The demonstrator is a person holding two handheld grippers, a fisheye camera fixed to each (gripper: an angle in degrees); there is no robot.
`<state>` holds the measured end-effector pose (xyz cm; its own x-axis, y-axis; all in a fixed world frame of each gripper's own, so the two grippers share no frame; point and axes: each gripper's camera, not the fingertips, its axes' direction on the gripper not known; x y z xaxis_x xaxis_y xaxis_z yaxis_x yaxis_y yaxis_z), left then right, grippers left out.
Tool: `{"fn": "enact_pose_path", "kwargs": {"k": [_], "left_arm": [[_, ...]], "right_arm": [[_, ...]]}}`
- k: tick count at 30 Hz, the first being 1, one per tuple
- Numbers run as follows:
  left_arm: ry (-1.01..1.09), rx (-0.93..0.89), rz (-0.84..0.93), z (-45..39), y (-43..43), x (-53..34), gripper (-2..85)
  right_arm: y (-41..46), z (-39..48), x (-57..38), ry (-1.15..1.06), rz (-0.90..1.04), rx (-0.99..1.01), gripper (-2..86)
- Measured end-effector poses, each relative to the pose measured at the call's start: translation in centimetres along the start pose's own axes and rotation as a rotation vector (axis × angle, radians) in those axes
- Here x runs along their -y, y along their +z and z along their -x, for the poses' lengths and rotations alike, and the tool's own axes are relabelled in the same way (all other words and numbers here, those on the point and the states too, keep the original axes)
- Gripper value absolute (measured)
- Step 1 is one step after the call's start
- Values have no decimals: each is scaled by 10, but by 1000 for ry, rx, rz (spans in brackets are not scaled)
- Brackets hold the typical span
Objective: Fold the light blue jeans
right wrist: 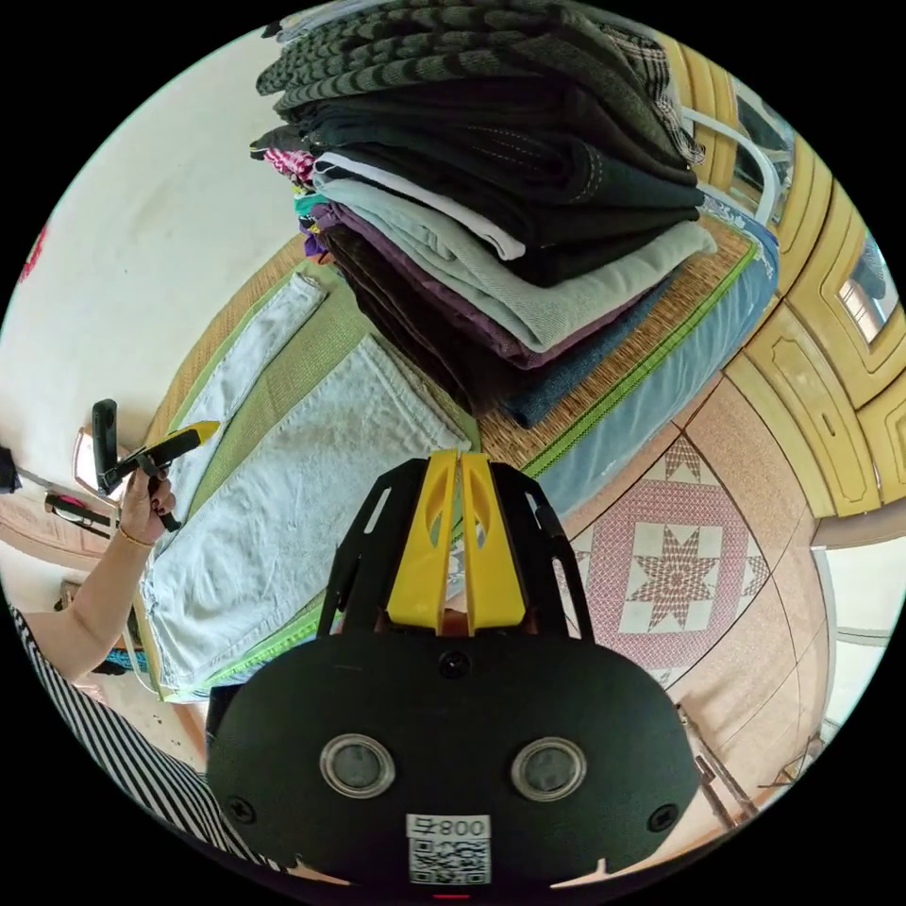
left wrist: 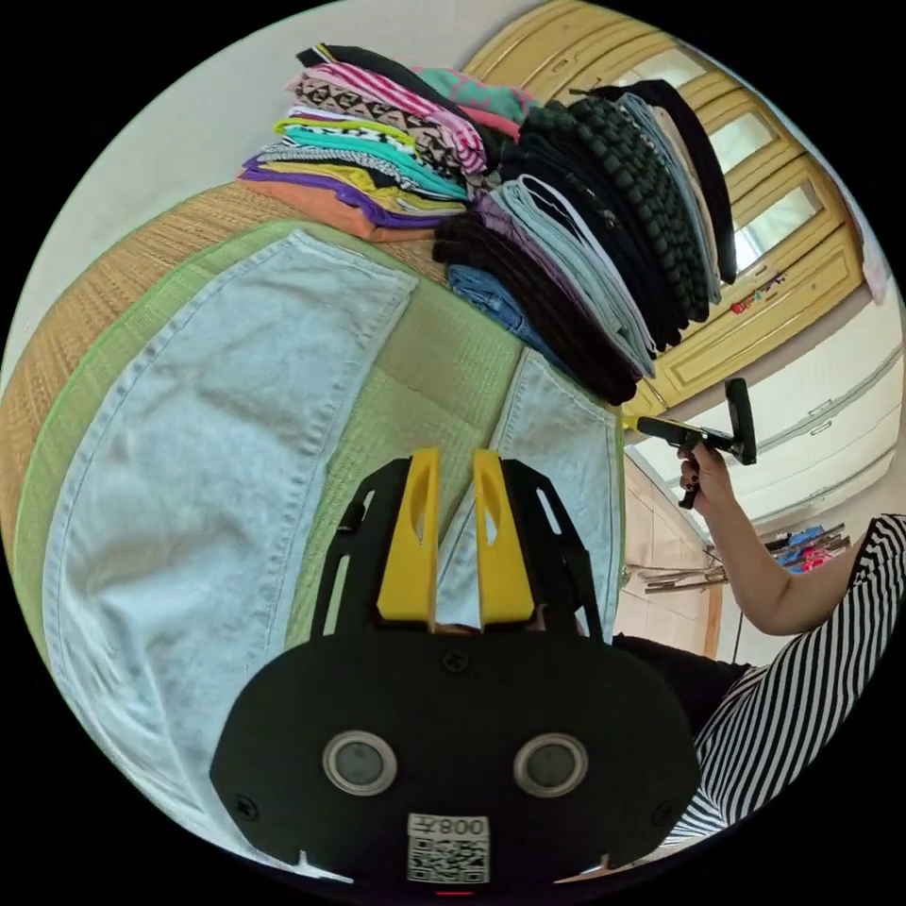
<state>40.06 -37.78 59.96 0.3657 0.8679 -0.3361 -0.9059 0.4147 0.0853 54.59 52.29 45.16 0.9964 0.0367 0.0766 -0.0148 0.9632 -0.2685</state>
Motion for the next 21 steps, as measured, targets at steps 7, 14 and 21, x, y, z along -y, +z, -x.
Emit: {"fn": "enact_pose_path", "kwargs": {"k": [7, 14, 21], "left_arm": [[-305, 108, 3, 64, -34, -77, 11], [-265, 102, -12, 49, -67, -140, 1], [-294, 36, -55, 52, -110, -200, 0]], "right_arm": [[32, 105, 58, -355, -13, 106, 0], [97, 213, 136, -602, 36, 63, -2], [142, 230, 165, -658, 118, -2, -5]]}}
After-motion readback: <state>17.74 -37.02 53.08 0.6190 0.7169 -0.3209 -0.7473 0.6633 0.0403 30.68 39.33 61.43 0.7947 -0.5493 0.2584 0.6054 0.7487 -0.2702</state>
